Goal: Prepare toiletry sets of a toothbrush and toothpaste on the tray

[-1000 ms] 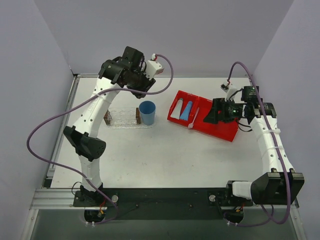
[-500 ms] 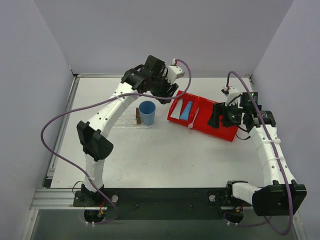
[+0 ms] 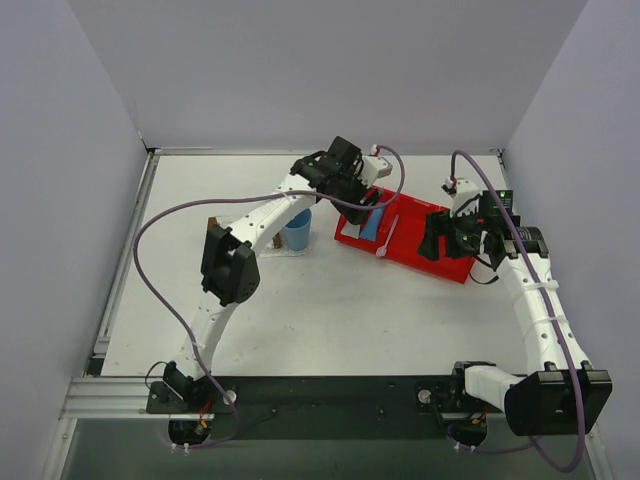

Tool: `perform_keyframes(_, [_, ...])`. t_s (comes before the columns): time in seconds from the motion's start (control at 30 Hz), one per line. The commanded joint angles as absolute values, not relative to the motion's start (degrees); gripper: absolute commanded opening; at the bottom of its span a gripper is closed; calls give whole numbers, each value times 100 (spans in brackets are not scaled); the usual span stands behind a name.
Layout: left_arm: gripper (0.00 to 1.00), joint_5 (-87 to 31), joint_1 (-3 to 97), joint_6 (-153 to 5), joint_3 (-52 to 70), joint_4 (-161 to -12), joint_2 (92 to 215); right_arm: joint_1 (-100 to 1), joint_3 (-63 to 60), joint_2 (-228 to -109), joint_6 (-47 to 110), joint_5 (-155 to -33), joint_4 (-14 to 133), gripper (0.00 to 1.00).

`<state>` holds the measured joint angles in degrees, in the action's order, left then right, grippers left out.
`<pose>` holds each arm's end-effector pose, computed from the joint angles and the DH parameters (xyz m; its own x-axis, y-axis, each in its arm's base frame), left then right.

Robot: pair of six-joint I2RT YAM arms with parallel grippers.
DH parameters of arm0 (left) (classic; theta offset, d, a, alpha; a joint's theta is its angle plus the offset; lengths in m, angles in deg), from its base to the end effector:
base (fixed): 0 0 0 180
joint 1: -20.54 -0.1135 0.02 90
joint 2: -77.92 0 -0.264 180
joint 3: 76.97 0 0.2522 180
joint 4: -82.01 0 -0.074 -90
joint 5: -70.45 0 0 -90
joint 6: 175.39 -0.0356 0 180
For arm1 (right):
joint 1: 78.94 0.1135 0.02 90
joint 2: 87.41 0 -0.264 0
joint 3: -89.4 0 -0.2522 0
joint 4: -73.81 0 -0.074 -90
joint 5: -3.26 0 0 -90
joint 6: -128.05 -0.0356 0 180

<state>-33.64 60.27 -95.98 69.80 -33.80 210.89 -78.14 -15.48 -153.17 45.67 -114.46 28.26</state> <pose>0.3898 -0.3352 0.2832 -0.4465 0.6029 -0.6612 0.8356 0.5452 -0.0672 0.2454 0.0200 0.3329 -0.5338 -0.1248 -0.8364 -0.4626 0.8710 0.1652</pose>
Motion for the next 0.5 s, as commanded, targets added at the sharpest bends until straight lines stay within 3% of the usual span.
perform_keyframes(0.0, [75, -3704, 6062, -9673, 7354, -3985, 21212, -7833, -1620, -15245, 4666, -11372, 2912, 70])
perform_keyframes(0.47, [65, -3915, 6097, -9910, 7460, -4257, 21731, -7850, -1664, -15289, 4719, -11398, 2929, 69])
